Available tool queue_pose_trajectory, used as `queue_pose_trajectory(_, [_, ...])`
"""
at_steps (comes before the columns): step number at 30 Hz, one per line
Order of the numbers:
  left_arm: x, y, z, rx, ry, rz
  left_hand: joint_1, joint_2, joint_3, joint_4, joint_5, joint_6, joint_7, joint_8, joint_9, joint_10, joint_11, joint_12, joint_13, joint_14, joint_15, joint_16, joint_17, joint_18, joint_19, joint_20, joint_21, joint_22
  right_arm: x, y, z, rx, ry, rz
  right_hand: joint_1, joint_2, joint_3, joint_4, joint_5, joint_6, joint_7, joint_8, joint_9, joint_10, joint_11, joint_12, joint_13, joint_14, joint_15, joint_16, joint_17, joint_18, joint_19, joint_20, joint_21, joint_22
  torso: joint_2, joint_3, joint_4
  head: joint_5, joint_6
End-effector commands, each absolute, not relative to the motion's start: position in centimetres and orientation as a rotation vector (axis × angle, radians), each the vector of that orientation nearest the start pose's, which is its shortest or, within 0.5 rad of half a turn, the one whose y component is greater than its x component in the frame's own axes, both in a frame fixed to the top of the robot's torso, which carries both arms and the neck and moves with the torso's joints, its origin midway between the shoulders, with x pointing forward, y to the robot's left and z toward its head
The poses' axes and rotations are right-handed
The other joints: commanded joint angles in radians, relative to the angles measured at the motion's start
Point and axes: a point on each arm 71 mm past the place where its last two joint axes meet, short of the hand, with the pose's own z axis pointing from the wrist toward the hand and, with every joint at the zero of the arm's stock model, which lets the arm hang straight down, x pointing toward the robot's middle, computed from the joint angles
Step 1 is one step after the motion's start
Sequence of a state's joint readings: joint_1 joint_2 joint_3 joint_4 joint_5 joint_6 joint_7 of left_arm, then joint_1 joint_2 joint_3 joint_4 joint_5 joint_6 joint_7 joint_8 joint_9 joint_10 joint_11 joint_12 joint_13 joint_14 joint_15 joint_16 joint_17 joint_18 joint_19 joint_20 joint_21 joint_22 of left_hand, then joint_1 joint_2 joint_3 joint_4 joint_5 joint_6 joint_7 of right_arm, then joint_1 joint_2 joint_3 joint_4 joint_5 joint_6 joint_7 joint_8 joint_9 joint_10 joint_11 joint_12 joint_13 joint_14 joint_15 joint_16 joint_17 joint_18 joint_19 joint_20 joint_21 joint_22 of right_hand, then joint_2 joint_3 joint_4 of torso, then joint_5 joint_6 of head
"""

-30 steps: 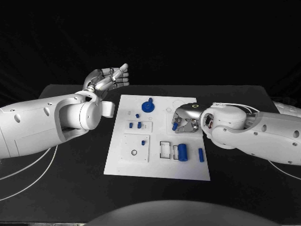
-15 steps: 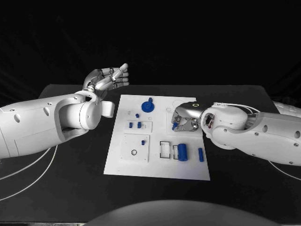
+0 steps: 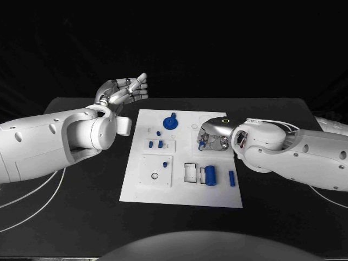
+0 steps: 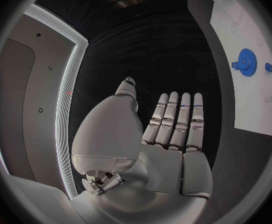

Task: Assemble the parts on the task board

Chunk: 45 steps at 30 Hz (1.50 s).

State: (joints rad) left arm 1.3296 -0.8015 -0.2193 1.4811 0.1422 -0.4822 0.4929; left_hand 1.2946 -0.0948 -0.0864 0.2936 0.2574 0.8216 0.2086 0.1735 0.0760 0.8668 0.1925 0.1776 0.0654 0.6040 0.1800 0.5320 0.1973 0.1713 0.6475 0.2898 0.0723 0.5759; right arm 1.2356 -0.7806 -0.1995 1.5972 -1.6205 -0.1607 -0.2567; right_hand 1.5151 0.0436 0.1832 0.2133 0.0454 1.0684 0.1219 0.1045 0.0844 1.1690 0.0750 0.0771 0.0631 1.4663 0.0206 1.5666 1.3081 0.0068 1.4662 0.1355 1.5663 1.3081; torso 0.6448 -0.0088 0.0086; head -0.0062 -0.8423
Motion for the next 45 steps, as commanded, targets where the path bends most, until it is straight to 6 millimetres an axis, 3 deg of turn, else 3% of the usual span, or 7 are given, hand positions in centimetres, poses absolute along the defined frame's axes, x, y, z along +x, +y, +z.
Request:
queue_pose_trajectory(1, [50.2,21.7,-17.9,-1.153,1.309,-1.383,-0.001,0.011,0.006,0.002,0.006,-0.008,0.020,0.003,-0.001,-0.007,-0.001,0.004,0.000,-0.006,0.001,0.003,-0.001,-0.001,0.010,-0.001,-0.006,-0.001,44.9,-15.3,-22.8,-0.448,1.841,0.518,0.007,0.024,0.010,-0.001,0.003,0.015,-0.003,0.008,0.006,0.013,-0.001,0.005,-0.001,0.104,-0.010,0.004,0.263,-0.007,0.105,-0.009,0.004,0.263,0.000,0.0000,0.0002,0.000,0.000])
queue_pose_trajectory(12, [50.3,21.8,-17.9,-1.154,1.307,-1.380,-0.001,0.011,0.006,0.002,0.006,-0.008,0.020,0.003,-0.001,-0.007,-0.001,0.004,0.000,-0.006,0.001,0.003,-0.001,-0.001,0.010,-0.001,-0.006,-0.001,44.7,-15.5,-21.9,-0.378,1.750,0.592,0.015,0.019,0.015,-0.006,0.004,0.022,-0.006,0.009,0.008,0.025,-0.004,0.001,-0.002,0.104,-0.013,0.004,0.263,-0.007,0.105,-0.014,0.004,0.263,-0.001,0.0002,0.0004,0.004,0.005])
queue_pose_trajectory(24, [50.4,21.8,-17.9,-1.154,1.307,-1.376,0.000,0.012,0.007,0.002,0.008,-0.008,0.020,0.004,-0.001,-0.007,-0.001,0.005,0.000,-0.006,0.001,0.005,-0.003,-0.001,0.010,-0.001,-0.006,-0.003,44.3,-15.4,-18.4,-0.351,1.633,0.664,0.016,0.011,0.014,-0.007,0.004,0.027,-0.004,0.009,0.009,0.031,-0.003,-0.002,-0.002,0.104,-0.011,0.004,0.263,-0.007,0.105,-0.015,0.004,0.263,0.000,-0.0005,0.0009,0.006,0.008])
queue_pose_trajectory(28, [50.5,21.7,-17.9,-1.153,1.308,-1.377,0.000,0.012,0.007,0.002,0.008,-0.008,0.020,0.004,-0.001,-0.007,-0.001,0.005,0.000,-0.006,0.001,0.005,-0.003,-0.001,0.010,-0.001,-0.006,-0.003,43.9,-14.5,-17.8,-0.365,1.634,0.702,0.016,0.011,0.014,-0.007,0.004,0.027,-0.003,0.009,0.009,0.031,-0.002,-0.003,-0.002,0.104,-0.010,0.004,0.263,-0.007,0.105,-0.015,0.004,0.263,-0.001,-0.0002,-0.0008,0.014,0.005])
queue_pose_trajectory(34, [50.6,21.5,-18.0,-1.150,1.310,-1.380,0.001,0.013,0.007,0.002,0.010,-0.008,0.020,0.005,-0.001,-0.008,-0.001,0.005,0.000,-0.006,0.001,0.006,-0.005,-0.001,0.010,-0.001,-0.006,-0.004,43.3,-12.4,-17.8,-0.409,1.675,0.763,0.019,0.010,0.017,-0.007,0.004,0.025,-0.002,0.007,0.008,0.030,-0.001,-0.007,-0.003,0.104,-0.007,0.004,0.263,-0.007,0.105,-0.013,0.004,0.263,0.000,0.0000,0.0016,0.021,0.002])
queue_pose_trajectory(37, [50.8,21.3,-18.0,-1.149,1.312,-1.382,0.002,0.015,0.008,0.002,0.012,-0.009,0.020,0.005,-0.001,-0.008,-0.001,0.006,0.000,-0.007,0.001,0.008,-0.006,-0.001,0.011,-0.001,-0.006,-0.006,43.0,-11.0,-17.9,-0.441,1.683,0.804,0.020,0.009,0.018,-0.008,0.004,0.024,-0.001,0.005,0.008,0.029,0.001,-0.009,-0.003,0.104,-0.006,0.004,0.263,-0.007,0.105,-0.012,0.004,0.263,0.000,0.0001,0.0010,0.030,0.000])
queue_pose_trajectory(45, [51.0,21.0,-18.0,-1.145,1.312,-1.384,0.002,0.015,0.008,0.002,0.013,-0.009,0.020,0.006,-0.001,-0.009,-0.001,0.007,0.000,-0.007,0.001,0.008,-0.007,-0.001,0.011,-0.001,-0.006,-0.007,42.0,-7.3,-18.9,-0.532,1.685,0.902,0.024,0.008,0.021,-0.010,0.004,0.022,0.001,0.003,0.007,0.027,0.002,-0.012,-0.003,0.104,-0.004,0.004,0.263,-0.007,0.105,-0.011,0.004,0.263,-0.001,-0.0006,0.0025,0.069,-0.012])
